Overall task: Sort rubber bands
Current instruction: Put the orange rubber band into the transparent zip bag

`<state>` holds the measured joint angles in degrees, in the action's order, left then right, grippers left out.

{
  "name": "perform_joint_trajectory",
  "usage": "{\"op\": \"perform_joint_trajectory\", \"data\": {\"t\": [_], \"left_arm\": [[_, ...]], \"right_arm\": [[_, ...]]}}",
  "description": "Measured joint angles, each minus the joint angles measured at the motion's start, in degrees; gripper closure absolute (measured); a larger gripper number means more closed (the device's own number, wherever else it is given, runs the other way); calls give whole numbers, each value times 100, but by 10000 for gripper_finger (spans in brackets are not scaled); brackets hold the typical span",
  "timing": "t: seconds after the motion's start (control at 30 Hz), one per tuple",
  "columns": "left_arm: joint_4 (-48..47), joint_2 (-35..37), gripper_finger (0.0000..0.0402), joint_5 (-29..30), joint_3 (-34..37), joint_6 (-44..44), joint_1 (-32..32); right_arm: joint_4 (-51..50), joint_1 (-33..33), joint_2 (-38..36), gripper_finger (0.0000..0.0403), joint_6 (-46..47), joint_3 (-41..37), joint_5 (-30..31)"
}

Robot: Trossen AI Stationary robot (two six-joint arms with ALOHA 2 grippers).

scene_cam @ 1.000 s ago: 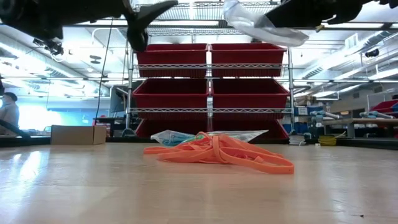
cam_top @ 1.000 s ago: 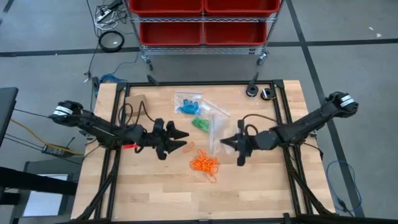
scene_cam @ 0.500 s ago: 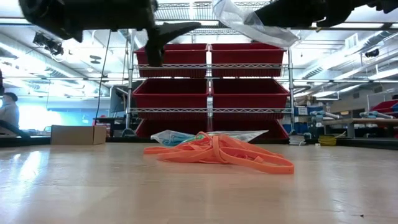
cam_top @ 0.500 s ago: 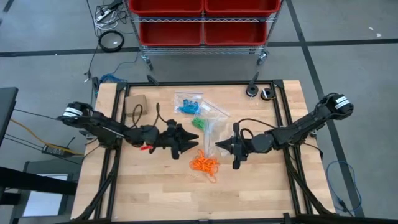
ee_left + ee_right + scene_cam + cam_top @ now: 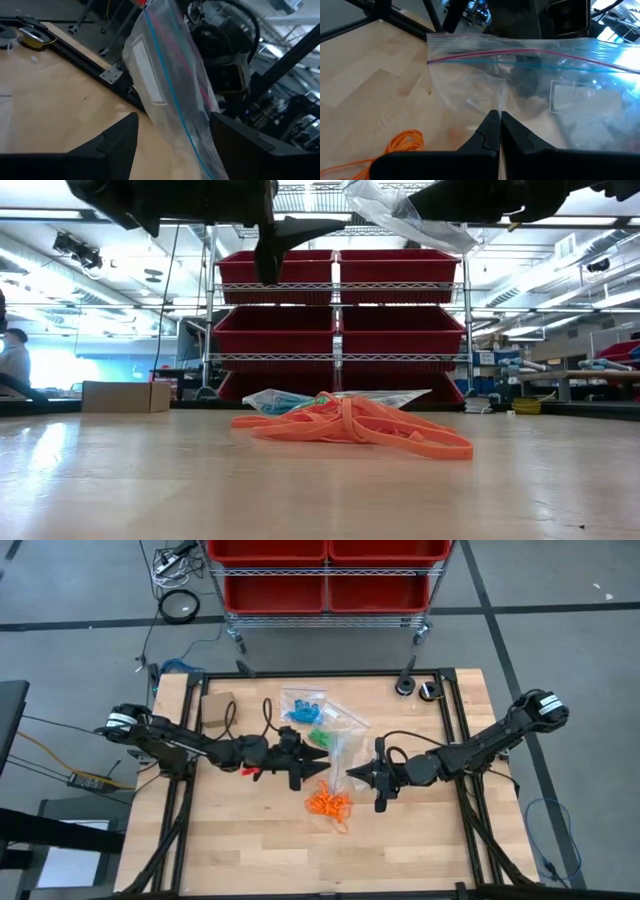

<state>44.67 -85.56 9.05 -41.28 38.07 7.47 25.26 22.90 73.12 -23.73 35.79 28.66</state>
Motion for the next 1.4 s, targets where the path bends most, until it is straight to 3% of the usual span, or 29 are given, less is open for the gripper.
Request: {"op": "perform_joint_trajectory", "data": {"t": [0.2,0.47,0.63,0.77,1.07,1.2,1.4], "left_arm": [[-415,0,169,46,-193,-281,-85],[-590,-23,264,47,-422,-623,-160],[-1078,-208,318,-362,-709,-653,-186],[-1224,-442,339,-536,-914,-675,-186],[-1490,-456,394,-878,-1205,-1580,-193],[-2439,-347,398,-856,-1570,-2127,-193],[-4087,-313,399,-307,-2300,-2956,-184]], "right_arm": [[-4,21,0,403,0,2,-26],[-7,35,0,403,-4,2,-27],[-13,35,0,403,-92,2,-27],[26,35,0,403,-307,0,-34],[67,37,0,399,-260,2,116],[70,35,0,366,-157,2,468],[110,35,0,277,83,2,758]]}}
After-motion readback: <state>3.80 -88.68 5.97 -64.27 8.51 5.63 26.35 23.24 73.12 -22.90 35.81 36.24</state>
